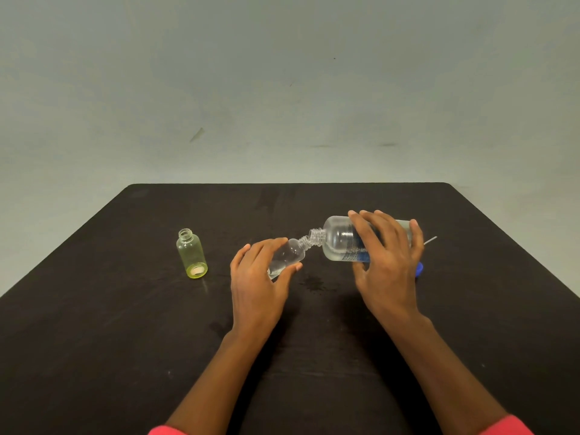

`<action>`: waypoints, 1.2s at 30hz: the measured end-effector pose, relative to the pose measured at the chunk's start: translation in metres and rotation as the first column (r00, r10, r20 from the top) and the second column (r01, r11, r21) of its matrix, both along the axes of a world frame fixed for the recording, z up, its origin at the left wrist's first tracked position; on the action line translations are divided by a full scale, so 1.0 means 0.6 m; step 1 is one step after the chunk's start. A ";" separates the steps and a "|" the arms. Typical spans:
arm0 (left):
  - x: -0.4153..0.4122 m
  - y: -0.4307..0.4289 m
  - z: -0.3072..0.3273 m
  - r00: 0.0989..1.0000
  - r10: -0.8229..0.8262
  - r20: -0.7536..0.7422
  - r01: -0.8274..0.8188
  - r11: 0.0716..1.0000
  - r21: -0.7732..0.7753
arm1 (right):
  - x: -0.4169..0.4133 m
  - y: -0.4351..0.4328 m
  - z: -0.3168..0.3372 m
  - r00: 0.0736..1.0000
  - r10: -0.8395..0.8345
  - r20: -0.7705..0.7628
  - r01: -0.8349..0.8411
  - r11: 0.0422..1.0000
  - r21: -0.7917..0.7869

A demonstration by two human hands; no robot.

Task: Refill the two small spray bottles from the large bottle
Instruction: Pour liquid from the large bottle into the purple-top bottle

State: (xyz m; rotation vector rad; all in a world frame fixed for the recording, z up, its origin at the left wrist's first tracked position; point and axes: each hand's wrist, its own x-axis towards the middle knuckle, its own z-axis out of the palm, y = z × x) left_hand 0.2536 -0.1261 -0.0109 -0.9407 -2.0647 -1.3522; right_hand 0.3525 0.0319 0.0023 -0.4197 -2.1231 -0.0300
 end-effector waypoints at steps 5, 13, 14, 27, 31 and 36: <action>-0.001 0.000 -0.001 1.000 -0.001 -0.005 0.001 1.000 -0.004 | 0.001 0.000 0.000 1.000 -0.005 0.004 0.005 1.000 -0.001; 0.000 0.001 -0.002 1.000 0.000 -0.003 0.000 1.000 -0.001 | 0.001 0.001 0.000 1.000 0.001 0.009 -0.001 1.000 -0.010; -0.001 0.002 -0.003 1.000 0.000 -0.004 0.000 1.000 -0.002 | 0.001 0.001 0.000 1.000 0.001 0.011 -0.001 1.000 -0.009; 0.000 0.001 -0.006 1.000 -0.009 0.003 0.009 1.000 0.006 | 0.000 0.002 -0.001 1.000 0.012 0.004 -0.012 1.000 -0.015; -0.001 0.002 -0.007 1.000 -0.016 0.006 0.016 1.000 0.004 | 0.000 0.003 -0.002 1.000 0.007 0.000 -0.007 1.000 -0.005; 0.001 0.003 -0.007 1.000 -0.015 0.002 0.015 1.000 0.008 | 0.001 0.003 -0.002 1.000 0.009 0.006 -0.009 1.000 -0.008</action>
